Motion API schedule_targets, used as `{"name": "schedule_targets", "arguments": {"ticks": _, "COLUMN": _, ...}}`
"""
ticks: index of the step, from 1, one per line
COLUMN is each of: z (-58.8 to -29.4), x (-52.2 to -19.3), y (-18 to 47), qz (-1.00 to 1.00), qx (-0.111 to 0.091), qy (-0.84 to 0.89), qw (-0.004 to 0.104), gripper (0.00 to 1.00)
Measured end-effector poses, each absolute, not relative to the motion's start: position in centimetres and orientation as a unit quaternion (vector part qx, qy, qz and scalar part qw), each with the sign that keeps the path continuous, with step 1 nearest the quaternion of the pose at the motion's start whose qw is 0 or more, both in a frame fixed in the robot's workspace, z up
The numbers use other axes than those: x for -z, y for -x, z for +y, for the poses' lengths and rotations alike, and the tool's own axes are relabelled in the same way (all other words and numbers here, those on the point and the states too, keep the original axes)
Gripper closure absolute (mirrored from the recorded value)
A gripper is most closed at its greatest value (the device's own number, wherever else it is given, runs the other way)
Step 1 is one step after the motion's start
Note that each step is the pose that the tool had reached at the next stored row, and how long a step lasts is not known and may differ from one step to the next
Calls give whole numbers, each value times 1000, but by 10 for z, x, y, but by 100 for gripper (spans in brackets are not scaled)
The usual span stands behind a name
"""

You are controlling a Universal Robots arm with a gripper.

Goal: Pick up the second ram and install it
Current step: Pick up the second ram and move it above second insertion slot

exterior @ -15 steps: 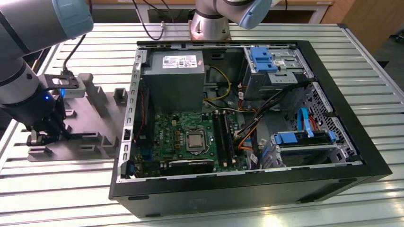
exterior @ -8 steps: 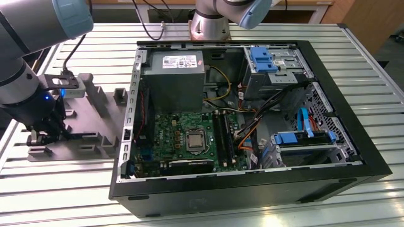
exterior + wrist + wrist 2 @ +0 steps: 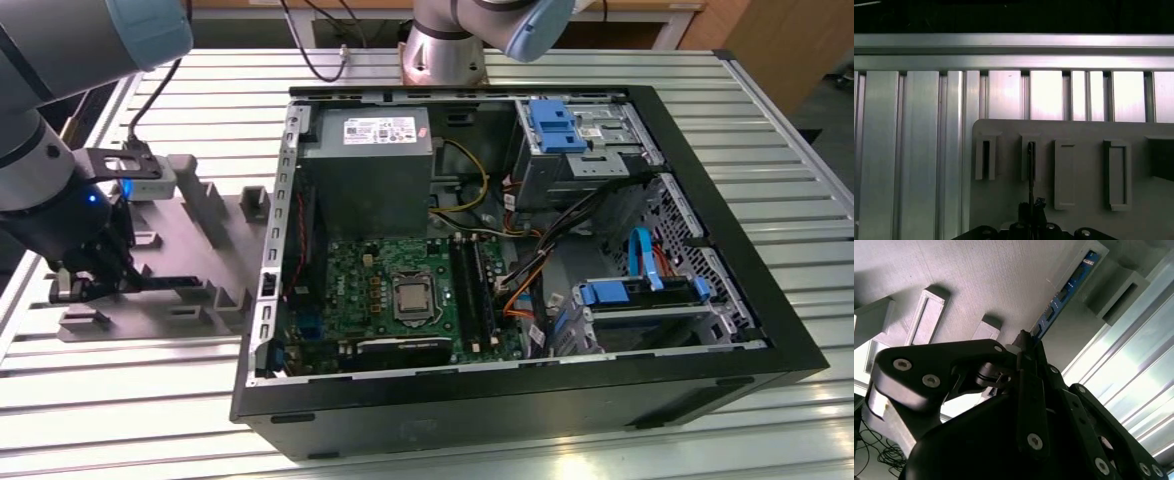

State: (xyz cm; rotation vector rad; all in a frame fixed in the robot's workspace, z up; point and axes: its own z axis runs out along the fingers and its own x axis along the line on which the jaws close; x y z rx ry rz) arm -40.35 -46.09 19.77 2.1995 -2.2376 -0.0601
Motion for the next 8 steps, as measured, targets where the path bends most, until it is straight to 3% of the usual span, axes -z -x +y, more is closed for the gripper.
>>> {"name": "schedule_targets", "arguments": {"ticks": 8, "z": -461, "x": -199, "y": 404, "qz": -713, "qx": 19, "qy": -701, "qw": 2, "gripper": 86}}
